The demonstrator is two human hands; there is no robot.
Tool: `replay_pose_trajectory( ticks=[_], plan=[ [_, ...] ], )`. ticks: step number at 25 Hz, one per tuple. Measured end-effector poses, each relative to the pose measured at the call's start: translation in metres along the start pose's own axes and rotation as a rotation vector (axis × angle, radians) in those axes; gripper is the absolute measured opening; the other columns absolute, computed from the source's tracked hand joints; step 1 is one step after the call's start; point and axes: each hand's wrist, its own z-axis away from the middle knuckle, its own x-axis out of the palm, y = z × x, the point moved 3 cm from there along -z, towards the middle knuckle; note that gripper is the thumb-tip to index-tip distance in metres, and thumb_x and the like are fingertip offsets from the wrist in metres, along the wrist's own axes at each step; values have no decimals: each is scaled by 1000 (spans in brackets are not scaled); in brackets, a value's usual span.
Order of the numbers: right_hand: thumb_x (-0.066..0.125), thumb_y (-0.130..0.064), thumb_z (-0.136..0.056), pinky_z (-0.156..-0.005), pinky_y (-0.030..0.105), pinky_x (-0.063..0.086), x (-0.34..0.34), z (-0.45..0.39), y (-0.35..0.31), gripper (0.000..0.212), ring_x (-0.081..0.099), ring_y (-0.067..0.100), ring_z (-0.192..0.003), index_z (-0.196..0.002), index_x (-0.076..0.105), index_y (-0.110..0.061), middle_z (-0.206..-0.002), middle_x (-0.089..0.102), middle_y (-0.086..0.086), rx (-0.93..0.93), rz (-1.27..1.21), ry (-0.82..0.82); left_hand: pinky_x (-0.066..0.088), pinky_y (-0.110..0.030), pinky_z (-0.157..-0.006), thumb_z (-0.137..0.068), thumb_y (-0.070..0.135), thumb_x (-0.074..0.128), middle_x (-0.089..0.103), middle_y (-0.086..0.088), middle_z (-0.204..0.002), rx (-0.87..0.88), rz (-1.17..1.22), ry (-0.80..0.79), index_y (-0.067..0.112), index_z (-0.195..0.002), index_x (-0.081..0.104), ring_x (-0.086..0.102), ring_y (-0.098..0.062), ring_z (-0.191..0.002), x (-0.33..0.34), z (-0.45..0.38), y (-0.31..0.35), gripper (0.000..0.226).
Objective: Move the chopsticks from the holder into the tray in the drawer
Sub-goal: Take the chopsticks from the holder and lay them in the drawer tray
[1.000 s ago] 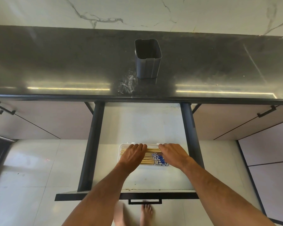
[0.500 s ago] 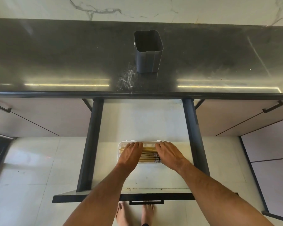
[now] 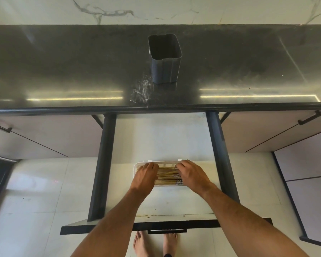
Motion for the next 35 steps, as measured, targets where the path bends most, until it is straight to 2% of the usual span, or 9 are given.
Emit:
replay_pose_trajectory(
  ticks=[3, 6, 9, 17, 23, 28, 31, 33, 35],
  plan=[
    [70, -19, -92, -85, 28, 59, -5, 8, 4, 21, 65, 18, -99, -112, 68, -12, -108, 71, 5, 59, 10, 11, 59, -38, -77, -72, -3, 76, 70, -4, -98, -36, -25, -8, 13, -97, 68, 67, -24, -88, 0, 2, -1, 31],
    [69, -13, -90, -82, 32, 59, -6, 5, 0, 14, 65, 20, -93, -104, 72, -12, -100, 72, 5, 24, 85, -34, 59, -39, -79, -68, -4, 78, 69, -3, -99, -41, -62, -6, 15, -97, 73, 66, -23, -90, 1, 3, 1, 35],
    [68, -13, -90, -80, 31, 58, -6, 1, -2, 15, 67, 20, -90, -103, 73, -13, -99, 72, 5, 92, 79, -65, 58, -37, -82, -67, -1, 79, 69, 0, -99, -55, -83, -5, 19, -98, 76, 65, -21, -89, 0, 3, 0, 37],
    [68, -2, -85, -85, 31, 55, 13, -2, -11, 22, 67, 24, -95, -105, 72, -9, -104, 71, 9, 119, -20, -54, 59, -36, -79, -68, -3, 79, 71, -3, -98, -68, -63, 56, 14, -98, 73, 67, -22, -88, 1, 3, 1, 36],
    [63, -8, -88, -84, 29, 57, 27, -1, -10, 16, 67, 20, -95, -101, 71, -13, -103, 71, 4, 139, -21, -43, 60, -33, -86, -77, 3, 77, 71, -3, -108, -97, 1, 68, 13, -106, 73, 65, -21, -103, 9, 4, -3, 32],
    [67, -11, -87, -89, 31, 58, 23, 5, -7, 19, 67, 20, -98, -106, 72, -12, -104, 73, 5, 108, -3, 30, 60, -35, -83, -76, -2, 75, 73, -6, -103, -83, 17, 88, 11, -102, 71, 67, -23, -98, 5, 8, -1, 30],
    [67, -12, -88, -92, 29, 56, 26, 8, -5, 23, 65, 20, -105, -111, 70, -12, -111, 71, 4, 117, -21, 14, 60, -36, -82, -76, -3, 74, 74, -7, -100, -77, 60, 146, 10, -101, 71, 69, -24, -93, -1, 13, 2, 28],
    [65, -12, -91, -89, 26, 57, 24, 8, -6, 19, 66, 18, -102, -109, 71, -12, -109, 72, 3, 125, -49, 19, 62, -35, -78, -75, -5, 75, 74, -7, -98, -81, 101, 211, 10, -100, 70, 70, -25, -90, -9, 17, 6, 29],
    [64, -15, -95, -82, 23, 57, 13, 11, -8, 12, 66, 15, -95, -105, 71, -13, -103, 72, 1, 130, -107, 123, 61, -35, -81, -75, -2, 79, 73, -8, -101, -62, 139, 328, 8, -104, 69, 70, -25, -92, -20, 25, 9, 32]
  ],
)
